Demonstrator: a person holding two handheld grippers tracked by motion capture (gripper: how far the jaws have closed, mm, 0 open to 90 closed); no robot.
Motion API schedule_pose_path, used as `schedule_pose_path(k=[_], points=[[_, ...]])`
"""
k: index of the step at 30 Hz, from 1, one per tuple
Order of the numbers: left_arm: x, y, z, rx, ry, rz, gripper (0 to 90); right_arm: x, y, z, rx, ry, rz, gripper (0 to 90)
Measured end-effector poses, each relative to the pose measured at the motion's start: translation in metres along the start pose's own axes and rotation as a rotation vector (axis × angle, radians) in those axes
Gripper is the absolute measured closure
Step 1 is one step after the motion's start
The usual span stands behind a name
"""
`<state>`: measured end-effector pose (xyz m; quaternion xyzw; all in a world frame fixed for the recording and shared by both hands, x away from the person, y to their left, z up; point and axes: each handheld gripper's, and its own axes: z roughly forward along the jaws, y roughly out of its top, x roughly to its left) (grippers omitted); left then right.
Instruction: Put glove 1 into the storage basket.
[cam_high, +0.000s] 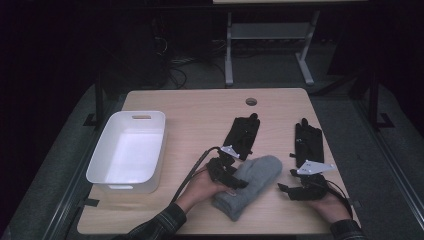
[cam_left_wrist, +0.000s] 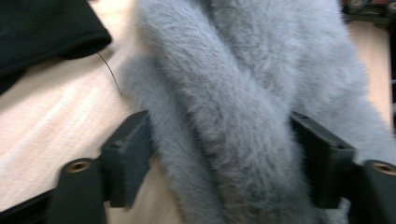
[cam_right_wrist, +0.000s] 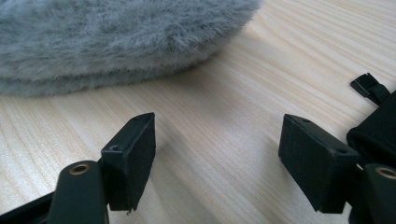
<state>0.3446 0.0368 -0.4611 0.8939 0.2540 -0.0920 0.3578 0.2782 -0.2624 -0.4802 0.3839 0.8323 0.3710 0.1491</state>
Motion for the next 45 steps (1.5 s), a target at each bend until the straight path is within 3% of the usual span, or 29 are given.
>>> schedule_pose_path(k=[6,8,12,15,35,41,45], points=[[0.0,0.0,0.002,0.017,-0.062,-0.025,48.3,0.0,0.0,0.0,0.0,0.001,-0.004,27.2],[-0.003,0.002,0.002,0.03,-0.063,-0.009,55.7,0.0,0.0,0.0,-0.002,0.001,-0.005,27.2],[-0.013,0.005,0.0,0.035,0.001,0.062,70.4,0.0,0.0,0.0,-0.005,0.003,-0.009,27.3],[-0.018,0.006,-0.002,0.04,0.031,0.088,74.8,0.0,0.0,0.0,-0.007,0.005,-0.007,27.3],[-0.031,0.017,-0.045,-0.045,0.026,0.111,79.6,0.0,-0.001,0.0,-0.009,0.003,0.0,27.3],[-0.031,0.022,-0.069,-0.092,0.048,0.114,79.6,0.0,-0.001,0.001,-0.01,0.002,0.001,27.4],[-0.028,0.027,-0.094,-0.118,0.077,0.104,79.6,0.0,-0.001,0.001,-0.01,0.001,-0.003,27.4]])
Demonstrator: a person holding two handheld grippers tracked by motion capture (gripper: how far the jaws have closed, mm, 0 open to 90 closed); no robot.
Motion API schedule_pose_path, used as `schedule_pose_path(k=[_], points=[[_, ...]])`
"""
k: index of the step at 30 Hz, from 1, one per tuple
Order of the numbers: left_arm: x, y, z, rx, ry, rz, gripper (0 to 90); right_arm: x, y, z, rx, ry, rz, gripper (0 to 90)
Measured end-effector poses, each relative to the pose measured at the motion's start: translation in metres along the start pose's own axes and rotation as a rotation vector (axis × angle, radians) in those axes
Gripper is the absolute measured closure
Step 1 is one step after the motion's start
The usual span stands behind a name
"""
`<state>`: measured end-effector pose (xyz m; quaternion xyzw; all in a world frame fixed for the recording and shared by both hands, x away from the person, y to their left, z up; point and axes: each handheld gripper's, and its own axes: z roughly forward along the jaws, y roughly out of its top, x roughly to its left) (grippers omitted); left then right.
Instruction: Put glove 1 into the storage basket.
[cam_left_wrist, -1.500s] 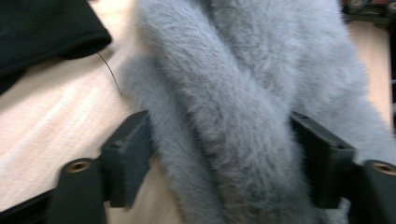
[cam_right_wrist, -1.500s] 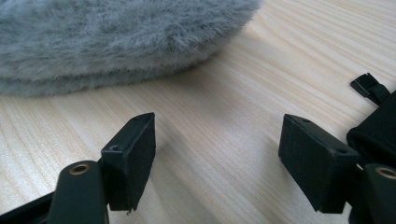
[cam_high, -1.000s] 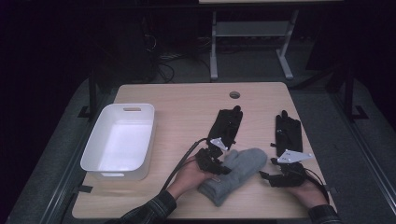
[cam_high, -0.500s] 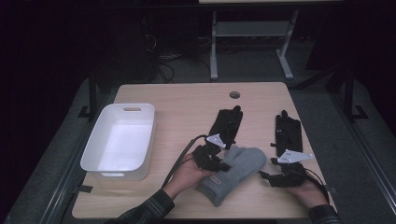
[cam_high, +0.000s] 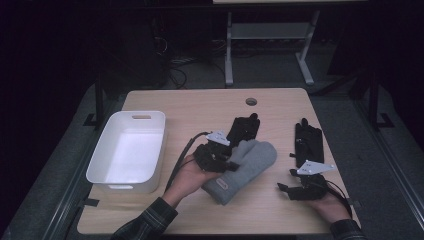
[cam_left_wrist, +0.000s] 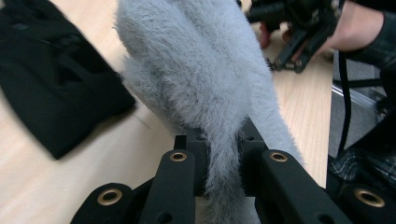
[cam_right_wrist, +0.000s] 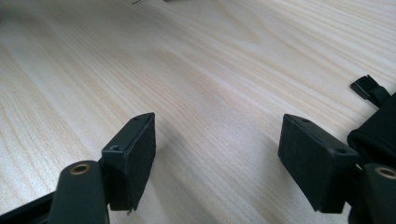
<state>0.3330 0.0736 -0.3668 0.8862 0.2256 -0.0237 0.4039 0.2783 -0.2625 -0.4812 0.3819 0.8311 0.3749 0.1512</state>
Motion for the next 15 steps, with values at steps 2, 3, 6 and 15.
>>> schedule_pose_path(k=[2,3,6,15], points=[[0.004,0.002,-0.011,-0.019,0.018,-0.01,79.5,0.0,0.0,0.0,0.0,0.001,0.001,27.3],[0.006,0.003,-0.017,-0.023,0.023,-0.015,79.6,0.0,0.0,0.0,0.0,0.002,0.004,27.0],[0.012,0.004,-0.035,-0.04,0.045,-0.025,79.6,0.0,0.001,0.001,0.003,0.002,0.0,25.5],[0.03,-0.004,-0.087,-0.061,0.13,-0.058,79.5,0.001,0.001,0.002,0.011,-0.008,0.013,18.1]])
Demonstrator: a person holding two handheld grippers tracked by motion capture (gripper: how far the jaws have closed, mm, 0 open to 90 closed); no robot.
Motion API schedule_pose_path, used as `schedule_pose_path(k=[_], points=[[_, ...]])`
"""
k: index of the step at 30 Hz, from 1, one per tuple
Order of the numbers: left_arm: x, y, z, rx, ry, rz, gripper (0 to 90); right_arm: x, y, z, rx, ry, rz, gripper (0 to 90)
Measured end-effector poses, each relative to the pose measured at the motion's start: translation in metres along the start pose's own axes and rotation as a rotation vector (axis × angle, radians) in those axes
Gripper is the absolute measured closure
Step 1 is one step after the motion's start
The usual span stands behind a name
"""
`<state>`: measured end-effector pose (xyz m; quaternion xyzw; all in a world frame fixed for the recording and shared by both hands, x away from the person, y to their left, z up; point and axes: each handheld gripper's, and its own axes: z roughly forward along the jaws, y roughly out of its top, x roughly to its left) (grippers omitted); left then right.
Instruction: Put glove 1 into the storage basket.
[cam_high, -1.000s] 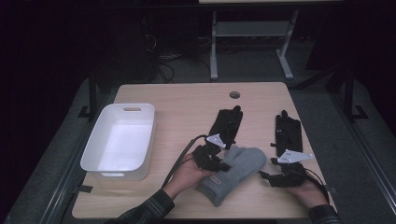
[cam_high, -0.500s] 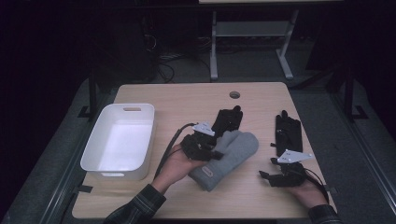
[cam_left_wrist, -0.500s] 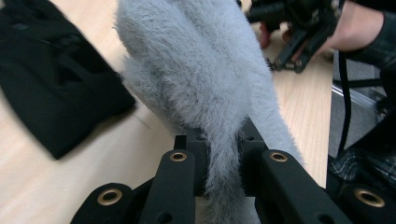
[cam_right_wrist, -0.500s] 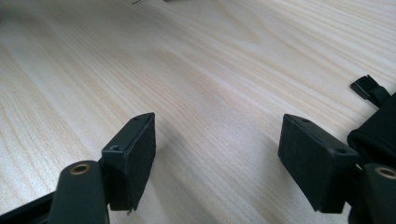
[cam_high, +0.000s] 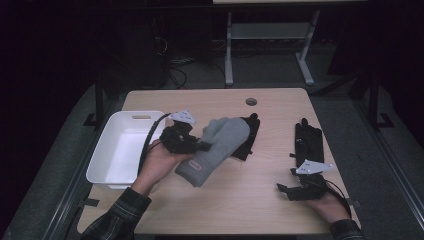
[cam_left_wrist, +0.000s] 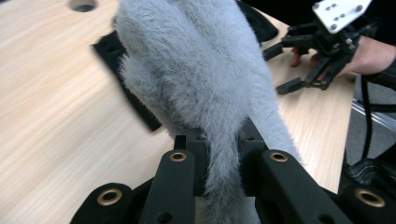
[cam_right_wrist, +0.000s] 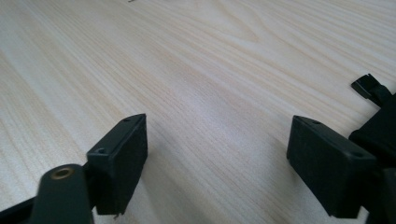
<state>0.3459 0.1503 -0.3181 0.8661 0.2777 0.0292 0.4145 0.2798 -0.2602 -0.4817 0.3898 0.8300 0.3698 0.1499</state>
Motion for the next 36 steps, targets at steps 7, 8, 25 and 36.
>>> schedule_pose_path(k=[7,8,25,36], points=[[0.021,-0.009,-0.036,-0.028,0.064,-0.056,79.4,0.0,0.0,0.001,0.011,-0.008,0.008,13.2],[0.025,-0.01,-0.041,-0.034,0.071,-0.067,79.5,0.0,0.0,0.001,0.011,-0.008,0.008,13.2],[0.07,-0.05,-0.116,-0.111,0.204,-0.199,79.4,0.0,0.0,0.001,0.01,-0.009,0.008,13.2],[0.096,-0.089,-0.136,-0.122,0.242,-0.295,79.4,-0.001,0.0,0.001,0.008,-0.015,0.011,13.2]])
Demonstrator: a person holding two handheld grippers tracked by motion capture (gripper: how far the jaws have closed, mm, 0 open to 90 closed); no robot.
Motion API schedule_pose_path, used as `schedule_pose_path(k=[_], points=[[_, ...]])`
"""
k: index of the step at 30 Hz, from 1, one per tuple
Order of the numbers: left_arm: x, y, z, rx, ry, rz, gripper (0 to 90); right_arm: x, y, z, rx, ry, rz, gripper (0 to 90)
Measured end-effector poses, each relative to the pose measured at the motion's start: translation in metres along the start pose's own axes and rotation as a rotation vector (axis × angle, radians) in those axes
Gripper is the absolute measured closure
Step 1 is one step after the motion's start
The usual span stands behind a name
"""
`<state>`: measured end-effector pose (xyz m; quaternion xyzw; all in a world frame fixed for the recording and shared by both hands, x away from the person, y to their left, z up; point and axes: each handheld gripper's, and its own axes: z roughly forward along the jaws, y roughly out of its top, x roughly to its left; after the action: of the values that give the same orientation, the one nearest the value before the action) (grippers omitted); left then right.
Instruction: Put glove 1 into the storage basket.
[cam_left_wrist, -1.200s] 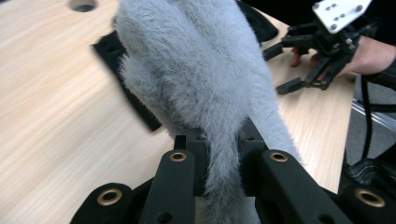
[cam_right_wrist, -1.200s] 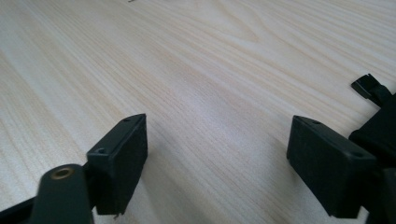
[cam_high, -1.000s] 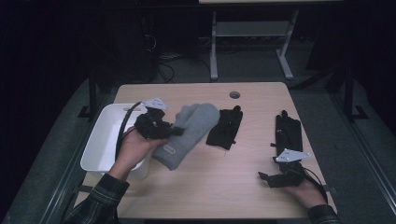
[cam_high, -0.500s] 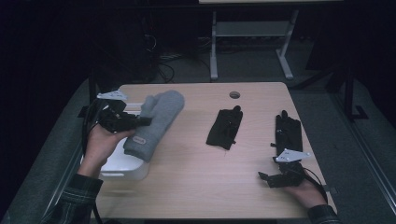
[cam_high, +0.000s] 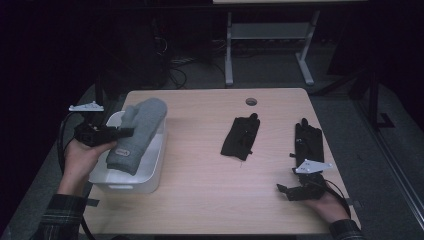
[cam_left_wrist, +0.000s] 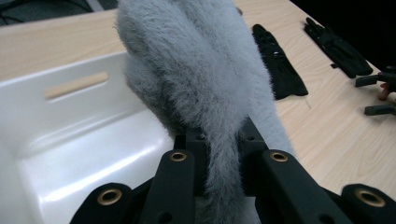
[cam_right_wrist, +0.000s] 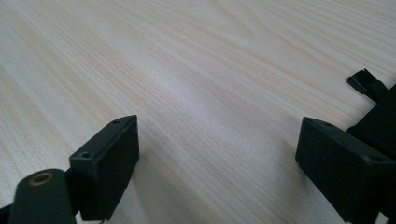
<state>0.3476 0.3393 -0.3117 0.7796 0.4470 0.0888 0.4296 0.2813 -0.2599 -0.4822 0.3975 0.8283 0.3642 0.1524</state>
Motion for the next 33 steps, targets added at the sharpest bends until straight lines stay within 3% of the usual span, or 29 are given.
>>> schedule_pose_path(k=[9,16,21,23,28,33], points=[[0.023,-0.02,0.024,0.048,-0.018,-0.066,79.3,0.0,0.0,0.0,0.001,-0.003,0.004,13.2],[0.036,-0.031,0.045,0.108,0.006,-0.103,79.3,0.0,0.0,0.0,0.001,-0.004,0.004,13.2],[0.043,-0.035,0.057,0.173,0.059,-0.116,79.1,0.0,0.0,0.0,0.001,-0.004,0.004,13.2],[0.045,-0.038,0.063,0.213,0.094,-0.103,78.9,0.0,0.0,0.0,0.002,-0.005,0.002,13.2],[0.051,-0.041,0.068,0.227,0.132,-0.126,75.9,0.0,0.0,0.0,0.002,-0.006,0.002,13.3],[0.052,-0.043,0.07,0.261,0.181,-0.117,64.0,0.0,0.0,0.0,0.002,-0.006,0.002,13.2]])
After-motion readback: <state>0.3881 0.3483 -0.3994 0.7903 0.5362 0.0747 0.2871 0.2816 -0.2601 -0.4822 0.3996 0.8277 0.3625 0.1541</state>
